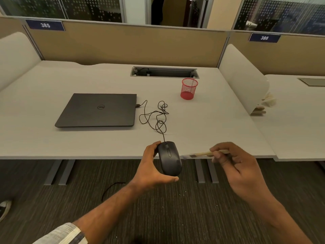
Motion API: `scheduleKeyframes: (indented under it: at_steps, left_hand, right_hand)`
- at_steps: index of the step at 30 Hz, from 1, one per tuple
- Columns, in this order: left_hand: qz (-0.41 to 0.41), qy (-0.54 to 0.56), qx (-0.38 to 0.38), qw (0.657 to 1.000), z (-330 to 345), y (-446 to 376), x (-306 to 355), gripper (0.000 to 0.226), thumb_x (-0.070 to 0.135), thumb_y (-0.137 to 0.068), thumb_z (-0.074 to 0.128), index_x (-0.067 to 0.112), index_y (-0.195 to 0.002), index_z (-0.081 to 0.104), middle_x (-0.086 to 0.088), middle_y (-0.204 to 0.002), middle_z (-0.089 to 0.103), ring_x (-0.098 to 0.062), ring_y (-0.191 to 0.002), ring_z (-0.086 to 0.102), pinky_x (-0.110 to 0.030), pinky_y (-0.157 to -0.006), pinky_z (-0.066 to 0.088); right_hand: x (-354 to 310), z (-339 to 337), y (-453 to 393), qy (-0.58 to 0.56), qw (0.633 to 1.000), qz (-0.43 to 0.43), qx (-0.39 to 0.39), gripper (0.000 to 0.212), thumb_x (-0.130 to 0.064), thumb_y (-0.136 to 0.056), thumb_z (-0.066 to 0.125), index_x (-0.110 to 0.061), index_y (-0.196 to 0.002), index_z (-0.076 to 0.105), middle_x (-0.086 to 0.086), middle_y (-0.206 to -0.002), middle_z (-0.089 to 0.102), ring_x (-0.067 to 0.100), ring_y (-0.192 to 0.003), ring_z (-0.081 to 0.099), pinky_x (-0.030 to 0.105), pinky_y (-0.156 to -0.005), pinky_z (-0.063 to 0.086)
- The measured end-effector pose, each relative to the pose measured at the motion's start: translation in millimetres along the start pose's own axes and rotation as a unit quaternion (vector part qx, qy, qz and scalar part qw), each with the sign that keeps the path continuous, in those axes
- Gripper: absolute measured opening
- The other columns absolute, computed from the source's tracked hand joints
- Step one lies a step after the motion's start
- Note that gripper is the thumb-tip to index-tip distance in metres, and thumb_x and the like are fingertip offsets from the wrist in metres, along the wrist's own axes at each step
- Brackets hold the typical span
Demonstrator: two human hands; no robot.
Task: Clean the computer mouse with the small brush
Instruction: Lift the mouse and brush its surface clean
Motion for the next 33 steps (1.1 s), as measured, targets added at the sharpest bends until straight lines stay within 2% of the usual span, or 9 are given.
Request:
scheduleKeyframes:
  at_steps: [3, 5, 7, 11, 15, 20, 27, 30, 33]
  left_hand:
    - [0.006, 0.005, -0.009, 1.000, 0.7, -1.5, 0.7, 0.119, 0.029, -0.049, 0.099, 0.031, -0.146, 0.029, 0.010, -0.144, 0.038, -0.010, -0.133, 0.042, -0.025, -0.113, 0.038]
    - [0.008, 0.008, -0.006, 1.000, -0.5, -2.1, 0.2, 0.121, 0.035, -0.047, 0.098, 0.030, -0.147, 0.030, 0.010, -0.144, 0.040, -0.010, -0.132, 0.044, -0.027, -0.113, 0.041]
    - [0.004, 0.015, 0.000, 1.000, -3.2, -2.8, -1.5, 0.123, 0.040, -0.044, 0.097, 0.030, -0.147, 0.031, 0.010, -0.144, 0.041, -0.010, -0.132, 0.045, -0.028, -0.112, 0.042]
    - [0.002, 0.023, 0.006, 1.000, -8.3, -3.7, -6.7, 0.120, 0.036, -0.044, 0.098, 0.036, -0.144, 0.031, 0.013, -0.143, 0.041, -0.007, -0.131, 0.045, -0.016, -0.108, 0.040]
    - [0.001, 0.027, 0.002, 1.000, -9.3, -5.3, -6.5, 0.123, 0.042, -0.042, 0.096, 0.033, -0.146, 0.031, 0.012, -0.144, 0.041, -0.006, -0.132, 0.045, -0.018, -0.110, 0.039]
    - [0.004, 0.025, -0.008, 1.000, -8.9, -7.7, -6.5, 0.124, 0.040, -0.043, 0.096, 0.032, -0.147, 0.030, 0.012, -0.145, 0.040, -0.006, -0.133, 0.043, -0.015, -0.108, 0.037]
    - [0.014, 0.019, -0.011, 1.000, -10.1, -10.6, -9.9, 0.122, 0.041, -0.044, 0.096, 0.034, -0.146, 0.030, 0.014, -0.144, 0.040, -0.004, -0.133, 0.043, -0.012, -0.106, 0.039]
    - [0.017, 0.017, -0.015, 1.000, -11.7, -12.2, -12.1, 0.121, 0.039, -0.045, 0.098, 0.036, -0.144, 0.029, 0.019, -0.143, 0.039, 0.000, -0.133, 0.042, -0.005, -0.103, 0.037]
    - [0.020, 0.016, -0.021, 0.999, -11.8, -13.9, -11.9, 0.118, 0.036, -0.047, 0.098, 0.037, -0.143, 0.030, 0.020, -0.142, 0.039, 0.005, -0.131, 0.041, -0.008, -0.106, 0.037]
  right_hand:
    - [10.8, 6.9, -8.0, -0.036, 0.999, 0.020, 0.015, 0.017, -0.022, -0.092, 0.056, -0.032, -0.102, 0.065, -0.005, -0.093, 0.069, 0.018, -0.085, 0.067, 0.029, -0.076, 0.057]
    - [17.2, 11.7, -8.7, -0.043, 0.999, 0.029, -0.010, 0.018, -0.018, -0.093, 0.057, -0.033, -0.100, 0.065, -0.004, -0.092, 0.069, 0.018, -0.086, 0.067, 0.033, -0.076, 0.056]
    - [22.7, 12.9, -6.7, -0.043, 0.998, 0.031, -0.041, 0.012, -0.026, -0.092, 0.057, -0.032, -0.099, 0.066, -0.002, -0.090, 0.069, 0.019, -0.085, 0.067, 0.039, -0.075, 0.055]
    - [29.3, 9.9, -5.3, -0.024, 0.994, 0.034, -0.104, 0.013, -0.025, -0.092, 0.058, -0.033, -0.097, 0.067, -0.001, -0.089, 0.069, 0.020, -0.086, 0.066, 0.049, -0.076, 0.055]
    - [28.0, 5.7, -16.2, -0.054, 0.996, 0.046, -0.054, 0.018, -0.011, -0.094, 0.058, -0.027, -0.096, 0.067, 0.000, -0.089, 0.071, 0.020, -0.083, 0.068, 0.039, -0.078, 0.058]
    - [19.1, 13.4, -31.3, -0.155, 0.984, 0.091, -0.005, 0.014, -0.021, -0.093, 0.055, -0.016, -0.095, 0.069, 0.007, -0.082, 0.075, 0.019, -0.071, 0.070, 0.014, -0.058, 0.051]
    - [38.5, 24.2, -42.2, -0.070, 0.978, 0.186, 0.064, 0.014, -0.017, -0.098, 0.054, -0.018, -0.090, 0.066, 0.002, -0.073, 0.074, 0.015, -0.067, 0.069, 0.026, -0.066, 0.056]
    - [37.9, 24.3, -46.3, -0.082, 0.977, 0.172, 0.097, 0.014, -0.020, -0.098, 0.054, -0.020, -0.091, 0.066, 0.000, -0.074, 0.075, 0.015, -0.066, 0.068, 0.024, -0.065, 0.053]
    - [32.1, 30.0, -54.6, -0.127, 0.974, 0.160, 0.102, 0.014, -0.020, -0.098, 0.055, -0.017, -0.092, 0.067, 0.002, -0.075, 0.075, 0.018, -0.065, 0.068, 0.016, -0.059, 0.051]
Point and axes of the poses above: each hand's wrist, its own y-axis away from the middle knuckle, its own z-axis out of the palm, x = y × z, the point moved 2 cm from there along -y, towards the middle knuckle
